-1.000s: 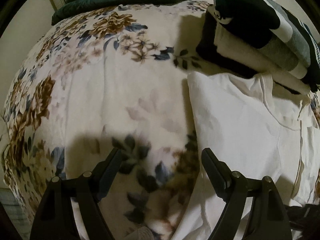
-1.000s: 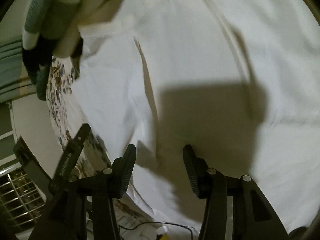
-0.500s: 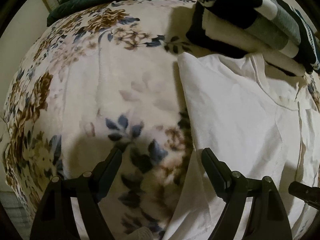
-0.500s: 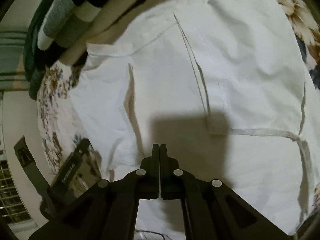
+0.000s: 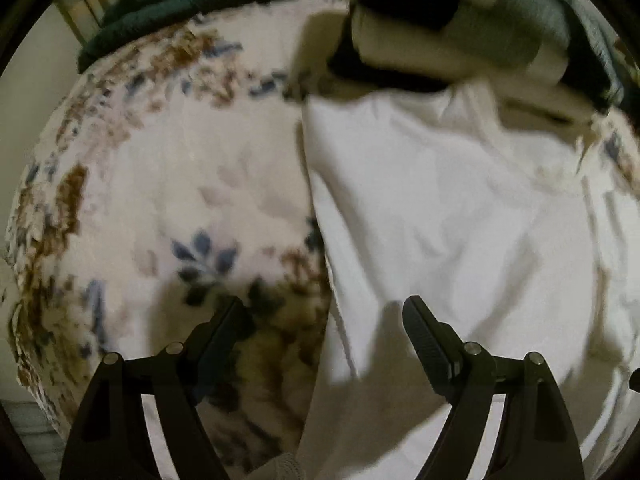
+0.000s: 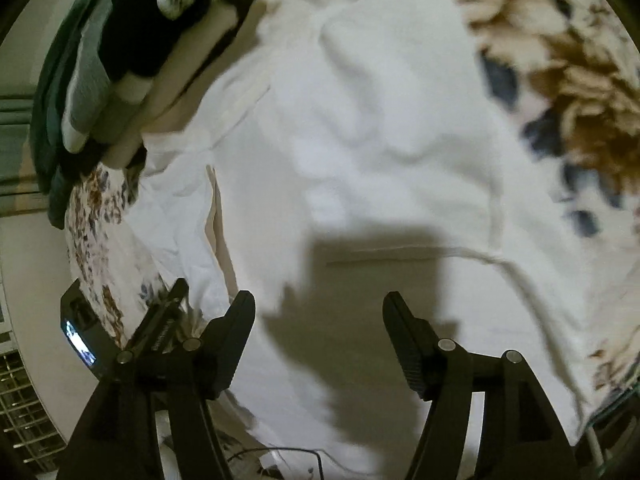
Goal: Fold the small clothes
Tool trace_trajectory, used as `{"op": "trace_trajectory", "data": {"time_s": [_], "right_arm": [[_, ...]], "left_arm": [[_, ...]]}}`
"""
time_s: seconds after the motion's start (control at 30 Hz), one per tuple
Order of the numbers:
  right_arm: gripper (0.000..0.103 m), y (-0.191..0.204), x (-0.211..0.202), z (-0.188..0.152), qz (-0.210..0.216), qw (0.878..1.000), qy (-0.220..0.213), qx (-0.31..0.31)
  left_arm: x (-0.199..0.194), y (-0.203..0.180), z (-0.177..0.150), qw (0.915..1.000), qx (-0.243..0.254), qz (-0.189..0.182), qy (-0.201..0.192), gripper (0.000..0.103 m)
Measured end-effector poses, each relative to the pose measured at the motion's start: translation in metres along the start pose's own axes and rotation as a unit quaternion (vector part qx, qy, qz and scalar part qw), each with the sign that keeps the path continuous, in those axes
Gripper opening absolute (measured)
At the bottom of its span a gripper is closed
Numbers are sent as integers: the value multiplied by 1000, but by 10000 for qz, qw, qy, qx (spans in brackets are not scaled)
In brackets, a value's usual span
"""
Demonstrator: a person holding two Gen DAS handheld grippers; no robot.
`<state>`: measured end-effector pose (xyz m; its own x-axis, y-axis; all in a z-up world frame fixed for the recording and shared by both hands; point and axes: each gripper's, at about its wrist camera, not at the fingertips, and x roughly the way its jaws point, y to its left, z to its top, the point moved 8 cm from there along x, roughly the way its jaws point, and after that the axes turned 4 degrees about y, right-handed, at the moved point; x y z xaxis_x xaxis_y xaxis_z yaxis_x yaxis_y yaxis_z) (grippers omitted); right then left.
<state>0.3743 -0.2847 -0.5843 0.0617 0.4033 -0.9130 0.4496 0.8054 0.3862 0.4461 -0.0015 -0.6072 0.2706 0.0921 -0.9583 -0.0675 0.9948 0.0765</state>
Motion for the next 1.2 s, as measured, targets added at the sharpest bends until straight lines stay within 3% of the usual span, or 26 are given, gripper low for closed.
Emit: {"op": "trace_trajectory", "data": {"time_s": [0.1,0.23,0.4,0.57,0.7,0.9,0.97,1.0,1.07,1.1,1.2], "right_arm": [[68,-16,-35,-2,-120,9997,-43,-212],[68,-52,-86,-9,-135,9986,55,-515],[68,-113,-129,-8,-227,9944,322,-979],[68,-187,-165,12,-500,9896,523,-1243],[68,-227,-174,32,-685,9875,549,-1309],[68,-254,-165,63,-702,9863,598,-1368],[68,-250,-152,76,-691,9842,664,-1488],[68,-246,-147,80,-682,9830,673,-1565],[68,-232,-137,89,-671,9800,694,-1739],[68,-225,-133,93,-642,9787,703,-1818],[68,-192,-118,107,-417,9758,671,-2041]], "left_arm": [[-39,3,-2,9995,-235,-106,-186,81],[-87,-13,-28,9988,-372,-149,-269,81],[-124,-81,-111,9988,-449,-23,182,81],[-130,-185,-218,9919,-453,-257,1162,81],[-117,-269,-294,9835,-297,-480,1716,81],[-76,-333,-354,9784,16,-410,2025,80],[-61,-342,-364,9771,92,-375,2091,55],[-57,-345,-364,9778,110,-367,2061,51],[-65,-344,-354,9850,44,-378,1683,23],[-69,-342,-350,9866,47,-336,1593,2],[-84,-324,-337,9900,-293,-381,1329,1]]}}
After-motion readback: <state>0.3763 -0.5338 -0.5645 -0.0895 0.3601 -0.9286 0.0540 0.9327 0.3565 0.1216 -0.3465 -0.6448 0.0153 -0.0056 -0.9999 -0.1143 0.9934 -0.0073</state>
